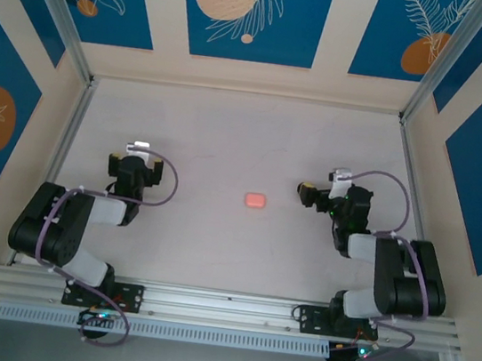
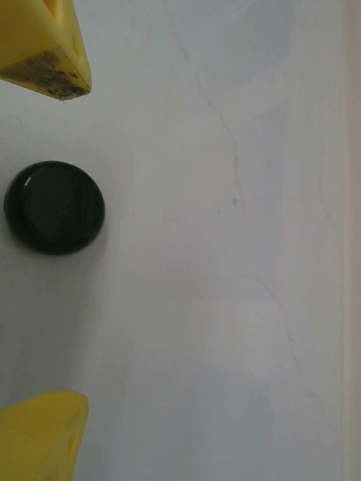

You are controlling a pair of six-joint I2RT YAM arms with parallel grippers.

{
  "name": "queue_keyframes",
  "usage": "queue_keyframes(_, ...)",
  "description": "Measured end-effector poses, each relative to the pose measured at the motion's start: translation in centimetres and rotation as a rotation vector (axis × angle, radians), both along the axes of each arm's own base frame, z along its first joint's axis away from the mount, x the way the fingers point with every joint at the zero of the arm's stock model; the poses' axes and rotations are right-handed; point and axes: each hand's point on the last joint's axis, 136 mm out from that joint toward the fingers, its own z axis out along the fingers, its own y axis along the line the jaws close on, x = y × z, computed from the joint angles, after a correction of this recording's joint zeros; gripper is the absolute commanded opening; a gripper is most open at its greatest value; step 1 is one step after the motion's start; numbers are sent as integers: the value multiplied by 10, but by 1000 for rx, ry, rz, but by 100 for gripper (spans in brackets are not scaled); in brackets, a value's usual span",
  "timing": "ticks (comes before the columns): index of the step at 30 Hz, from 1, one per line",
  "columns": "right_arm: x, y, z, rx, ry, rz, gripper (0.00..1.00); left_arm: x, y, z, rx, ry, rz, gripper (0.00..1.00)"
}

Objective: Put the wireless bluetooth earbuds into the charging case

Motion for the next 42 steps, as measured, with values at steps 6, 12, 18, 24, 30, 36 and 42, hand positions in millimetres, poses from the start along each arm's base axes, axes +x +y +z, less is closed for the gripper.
queue_keyframes(6, 10, -12, -6, 13, 23, -34, 99, 4, 6, -4, -53, -37, -32, 100)
queue_keyframes(12, 26, -30, 12, 56, -12, -82, 99, 6, 6, -3, -80, -51, -54, 100)
queue_keyframes(18, 25, -28, 11, 64, -4, -71, 99, 8, 2, 0, -88, -63, -73, 100)
queue_keyframes(24, 25, -27, 11, 64, -4, -68, 99, 8, 0, 0, -92, -62, -83, 100)
queue_keyframes(30, 25, -27, 11, 64, -4, -68, 99, 8, -7, -1, -104, -58, -125, 100)
queue_keyframes(36, 25, -27, 11, 64, -4, -68, 99, 8, -10, -1, -110, -55, -141, 100)
queue_keyframes(42, 25, -27, 11, 64, -4, -68, 99, 8, -13, -3, -116, -46, -158, 100)
